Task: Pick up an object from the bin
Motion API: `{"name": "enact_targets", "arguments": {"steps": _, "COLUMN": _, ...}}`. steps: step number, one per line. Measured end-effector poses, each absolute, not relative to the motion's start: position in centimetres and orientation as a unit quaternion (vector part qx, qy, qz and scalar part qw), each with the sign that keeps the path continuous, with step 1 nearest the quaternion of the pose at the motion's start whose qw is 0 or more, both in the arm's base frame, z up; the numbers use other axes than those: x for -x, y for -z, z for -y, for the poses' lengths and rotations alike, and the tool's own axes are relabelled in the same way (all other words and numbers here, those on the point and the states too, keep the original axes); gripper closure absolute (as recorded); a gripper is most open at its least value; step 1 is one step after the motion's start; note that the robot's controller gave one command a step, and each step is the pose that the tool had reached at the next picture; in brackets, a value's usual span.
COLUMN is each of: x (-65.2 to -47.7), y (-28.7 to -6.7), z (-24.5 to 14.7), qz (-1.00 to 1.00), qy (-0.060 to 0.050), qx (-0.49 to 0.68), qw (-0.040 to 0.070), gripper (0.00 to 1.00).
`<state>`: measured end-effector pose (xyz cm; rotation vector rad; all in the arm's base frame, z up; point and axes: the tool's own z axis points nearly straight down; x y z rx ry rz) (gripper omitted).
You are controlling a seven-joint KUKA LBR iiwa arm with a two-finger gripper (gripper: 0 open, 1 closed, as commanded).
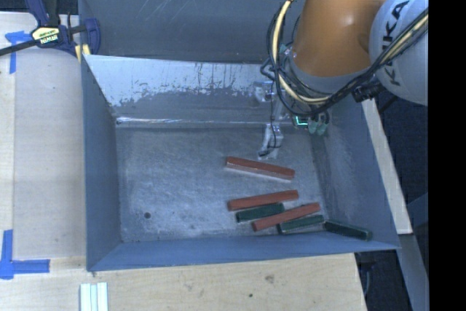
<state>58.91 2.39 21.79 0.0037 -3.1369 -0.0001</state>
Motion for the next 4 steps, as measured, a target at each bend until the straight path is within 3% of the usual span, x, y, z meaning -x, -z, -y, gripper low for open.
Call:
{"name": "enact_targets", "arguments": {"steps": 1, "x": -60.1, "y": -6.7, "z": -0.4, "qz": 0.993, "qy": 0.000, "qx": -0.117, "qw": 0.000, "gripper": 0.00}}
{"name": "enact_targets", "arguments": {"steps": 2, "x": -60.4, "y": -7.2, "z": -0.5, "qz": 0.993, "qy": 0.000, "qx": -0.116, "qw": -0.004, "gripper": 1.00}}
{"name": "enact_targets", "arguments": {"steps": 3, "x": -60.5, "y": -19.1, "z": 0.1, "qz": 0.993, "qy": -0.001, "qx": -0.116, "qw": -0.006, "gripper": 1.00}}
{"name": "enact_targets", "arguments": {"steps": 4, "x": -61.5, "y": -25.6, "z": 1.5, "qz": 0.993, "qy": -0.001, "qx": -0.120, "qw": -0.006, "gripper": 1.00}}
